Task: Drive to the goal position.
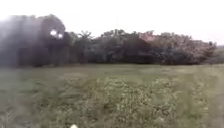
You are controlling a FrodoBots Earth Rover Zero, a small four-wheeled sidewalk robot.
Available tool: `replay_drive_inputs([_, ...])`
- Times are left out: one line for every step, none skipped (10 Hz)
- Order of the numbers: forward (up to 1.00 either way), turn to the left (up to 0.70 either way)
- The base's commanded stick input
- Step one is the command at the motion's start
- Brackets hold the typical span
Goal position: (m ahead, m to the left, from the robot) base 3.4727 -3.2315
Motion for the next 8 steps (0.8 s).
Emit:
replay_drive_inputs([1.00, -0.39])
replay_drive_inputs([1.00, -0.39])
replay_drive_inputs([1.00, -0.40])
replay_drive_inputs([1.00, -0.40])
replay_drive_inputs([1.00, -0.40])
replay_drive_inputs([1.00, -0.40])
replay_drive_inputs([1.00, -0.40])
replay_drive_inputs([1.00, -0.40])
